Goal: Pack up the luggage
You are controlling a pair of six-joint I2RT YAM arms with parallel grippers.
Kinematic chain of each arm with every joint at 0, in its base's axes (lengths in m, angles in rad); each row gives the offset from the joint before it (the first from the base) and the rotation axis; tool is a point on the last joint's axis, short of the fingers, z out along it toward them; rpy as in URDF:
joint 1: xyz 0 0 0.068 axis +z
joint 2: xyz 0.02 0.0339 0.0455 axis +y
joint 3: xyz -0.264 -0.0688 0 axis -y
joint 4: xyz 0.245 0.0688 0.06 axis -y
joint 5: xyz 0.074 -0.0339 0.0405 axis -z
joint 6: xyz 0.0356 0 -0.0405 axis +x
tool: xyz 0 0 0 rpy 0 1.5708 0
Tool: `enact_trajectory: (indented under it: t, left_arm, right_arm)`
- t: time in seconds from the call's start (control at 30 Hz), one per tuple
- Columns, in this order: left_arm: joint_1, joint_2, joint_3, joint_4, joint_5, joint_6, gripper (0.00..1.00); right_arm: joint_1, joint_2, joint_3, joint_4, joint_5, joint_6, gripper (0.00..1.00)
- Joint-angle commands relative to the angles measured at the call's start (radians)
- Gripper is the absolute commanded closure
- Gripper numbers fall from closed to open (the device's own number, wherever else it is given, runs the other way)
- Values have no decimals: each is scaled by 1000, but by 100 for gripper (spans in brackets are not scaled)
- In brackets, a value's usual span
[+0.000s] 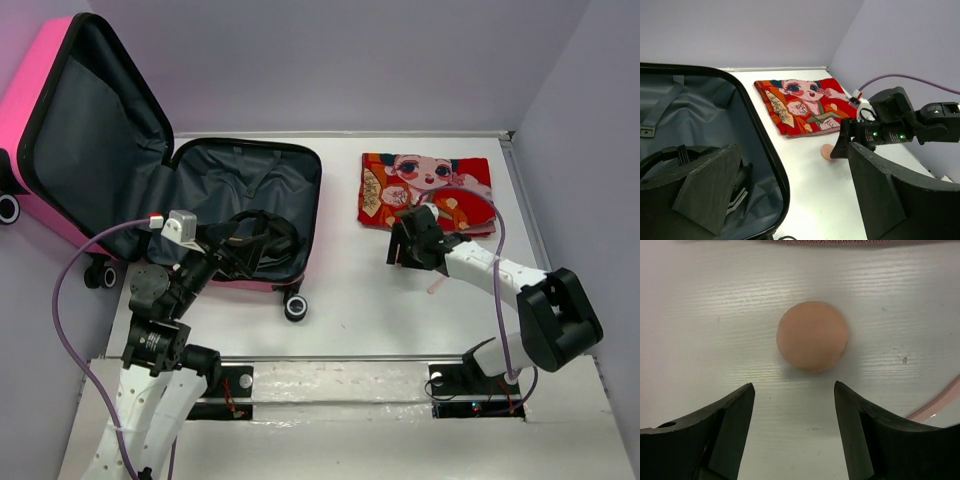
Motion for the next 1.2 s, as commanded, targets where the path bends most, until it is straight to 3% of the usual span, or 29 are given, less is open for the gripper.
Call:
enact_trajectory:
  t: [0.0, 0.13, 0.23, 0.33, 0.37, 0.47, 0.7, 0.83, 0.9, 0.93, 0.97, 1.07, 1.17]
  left_arm:
    - [-3, -14, 37, 41, 18, -1, 1]
    - [-3, -14, 39, 41, 18, -1, 1]
    - [-3, -14, 37, 41, 20, 0, 1]
    - [-6, -19, 39, 40, 20, 0, 1]
    - [-6, -19, 39, 40, 20, 0, 1]
    - [-11, -17, 39, 40, 23, 0, 1]
    - [-15, -19, 40, 41, 26, -1, 1]
    - [-15, -17, 39, 41, 21, -1, 1]
    - [-15, -17, 39, 41, 18, 0, 1]
    - [-15, -17, 40, 40, 15, 0, 1]
    - [-15, -19, 40, 38, 12, 2, 1]
    - [-15, -26, 40, 32, 4, 5, 1]
    - [-18, -33, 42, 30, 7, 5, 1]
  right_arm:
    - [10, 84, 60, -31, 74, -33, 29]
    - [-20, 144, 118, -40, 135, -36, 28]
    - [-29, 224, 170, -41, 143, -52, 35]
    - [-29, 290, 196, -40, 161, -49, 51]
    - [-29, 296, 198, -38, 164, -47, 71]
    - [-29, 256, 184, -31, 149, -49, 93]
    - [76, 23, 306, 9, -33, -81, 93]
    - [187, 107, 556, 84, -178, -70, 93]
    - [239, 243, 757, 87, -269, -61, 81]
    - [239, 333, 819, 71, -314, -55, 68]
    - [250, 366, 871, 55, -331, -50, 40]
    - [250, 393, 911, 35, -275, -50, 1]
    - [225, 324, 779, 34, -219, -58, 2]
